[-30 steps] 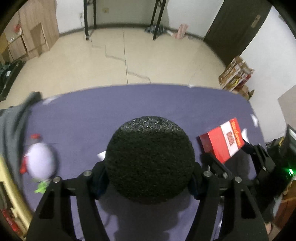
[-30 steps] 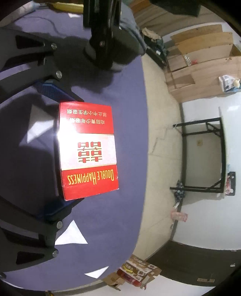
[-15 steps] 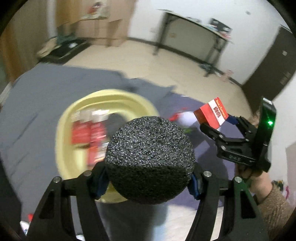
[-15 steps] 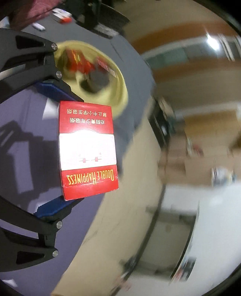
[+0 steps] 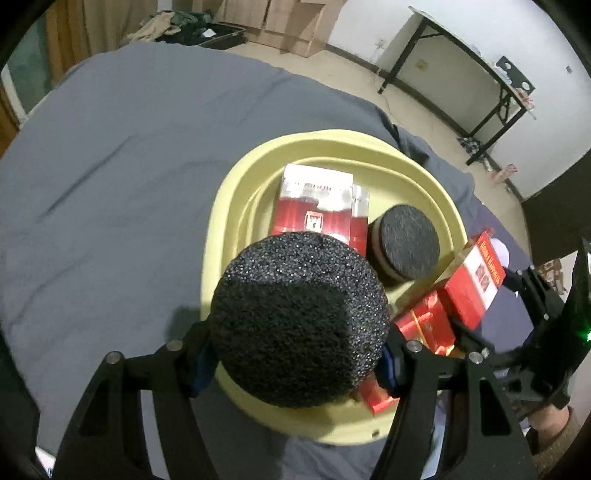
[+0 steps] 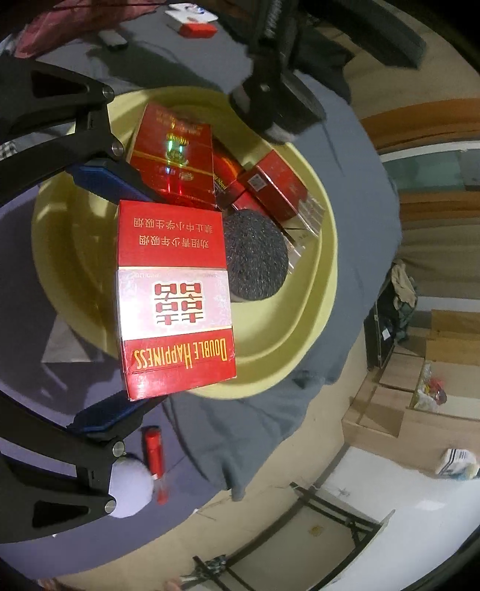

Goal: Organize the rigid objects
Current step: 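Lower both into the yellow tray and release, then grasp the red marker with the left tool while the right tool grasps the white plush ball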

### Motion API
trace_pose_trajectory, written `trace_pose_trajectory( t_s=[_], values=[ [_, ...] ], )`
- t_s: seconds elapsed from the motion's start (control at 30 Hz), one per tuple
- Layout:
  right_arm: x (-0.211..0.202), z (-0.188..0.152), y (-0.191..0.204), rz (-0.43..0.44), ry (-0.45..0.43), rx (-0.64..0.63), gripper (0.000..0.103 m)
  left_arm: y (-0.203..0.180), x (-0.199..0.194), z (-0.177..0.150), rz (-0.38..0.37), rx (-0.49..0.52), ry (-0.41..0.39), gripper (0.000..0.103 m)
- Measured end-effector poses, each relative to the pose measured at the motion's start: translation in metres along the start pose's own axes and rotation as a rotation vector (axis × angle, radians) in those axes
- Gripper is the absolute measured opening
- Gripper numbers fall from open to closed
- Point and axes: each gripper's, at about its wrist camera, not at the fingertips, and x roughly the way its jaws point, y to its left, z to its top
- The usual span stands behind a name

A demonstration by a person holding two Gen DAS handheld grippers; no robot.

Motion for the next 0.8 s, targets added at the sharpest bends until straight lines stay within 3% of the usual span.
trace_pose_trajectory(
  t_s=[0.4,0.43,0.57,0.67,0.8],
  values=[
    [0.027,0.012,0.024,-0.033,0.017,-0.074,0.092,0.006,0.014,0.011,-0.033,0.002,0.013,0.069],
    [0.029,0.012,0.026,-0.042,0.019,-0.080,0.093,0.005,0.012,0.011,-0.040,0.002,0.008,0.071],
    [0.030,0.012,0.032,-0.044,0.023,-0.075,0.103,-0.001,-0.010,0.011,-0.085,-0.007,-0.036,0.099],
    [0.022,0.008,0.032,-0.014,0.004,-0.053,0.103,-0.016,-0.034,0.012,-0.095,0.038,-0.083,0.103],
    [-0.001,-0.002,0.020,0.008,-0.056,0.010,0.103,-0.044,-0.049,0.019,-0.111,0.071,-0.081,0.103]
  ],
)
